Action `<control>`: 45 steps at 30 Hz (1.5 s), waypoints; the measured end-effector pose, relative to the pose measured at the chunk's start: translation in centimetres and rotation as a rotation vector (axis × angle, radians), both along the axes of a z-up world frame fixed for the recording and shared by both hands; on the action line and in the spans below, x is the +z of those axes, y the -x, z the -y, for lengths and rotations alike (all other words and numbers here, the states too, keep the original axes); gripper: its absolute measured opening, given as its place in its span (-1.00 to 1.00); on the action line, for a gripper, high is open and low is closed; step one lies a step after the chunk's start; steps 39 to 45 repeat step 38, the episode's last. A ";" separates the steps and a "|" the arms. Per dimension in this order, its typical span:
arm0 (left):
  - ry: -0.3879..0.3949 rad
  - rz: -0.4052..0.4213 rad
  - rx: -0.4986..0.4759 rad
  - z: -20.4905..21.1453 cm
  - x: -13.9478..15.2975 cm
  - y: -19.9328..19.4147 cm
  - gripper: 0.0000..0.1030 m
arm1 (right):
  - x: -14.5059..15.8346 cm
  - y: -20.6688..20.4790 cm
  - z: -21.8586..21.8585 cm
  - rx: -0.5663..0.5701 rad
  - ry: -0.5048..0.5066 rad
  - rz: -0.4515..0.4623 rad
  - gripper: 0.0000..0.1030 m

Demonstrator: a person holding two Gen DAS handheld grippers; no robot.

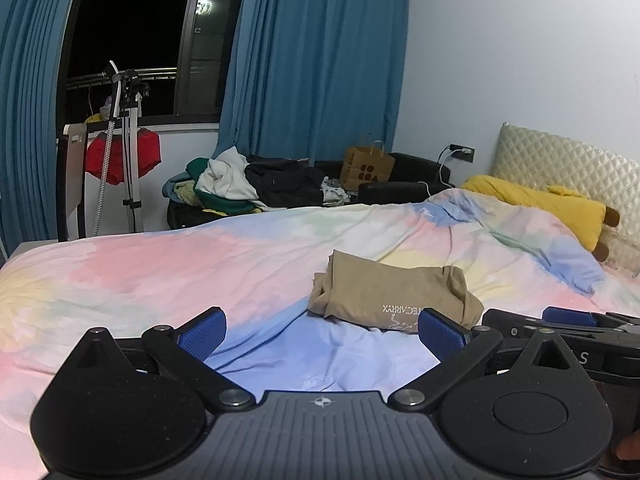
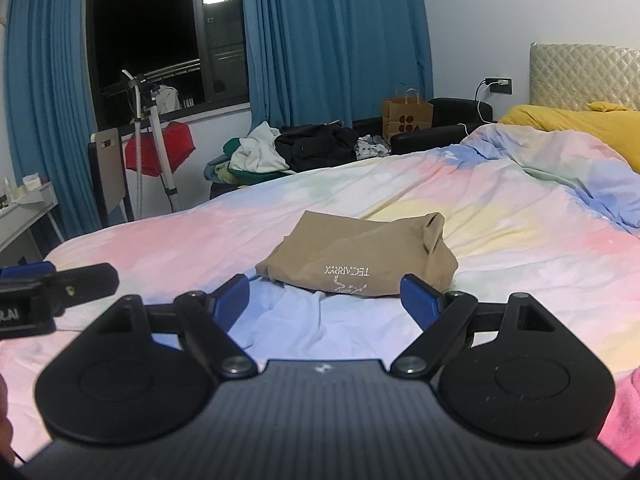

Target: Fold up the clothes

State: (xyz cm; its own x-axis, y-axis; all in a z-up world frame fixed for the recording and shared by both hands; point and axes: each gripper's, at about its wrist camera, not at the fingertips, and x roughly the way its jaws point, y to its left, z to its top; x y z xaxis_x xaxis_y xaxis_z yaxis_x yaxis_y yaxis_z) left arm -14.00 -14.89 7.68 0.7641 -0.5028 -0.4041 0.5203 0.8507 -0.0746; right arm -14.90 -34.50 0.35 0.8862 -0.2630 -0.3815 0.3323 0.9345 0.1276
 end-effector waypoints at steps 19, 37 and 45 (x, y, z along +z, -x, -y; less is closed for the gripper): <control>-0.013 -0.008 0.022 0.0 -0.9 -0.2 0.99 | -0.7 -0.3 -0.7 -0.004 0.022 -0.027 0.63; -0.032 0.004 0.032 -0.1 -0.4 0.7 0.99 | -0.8 -0.3 -0.5 -0.006 0.011 -0.035 0.63; -0.033 0.003 0.032 -0.1 -0.4 0.7 0.99 | -0.8 -0.2 -0.5 -0.006 0.012 -0.036 0.63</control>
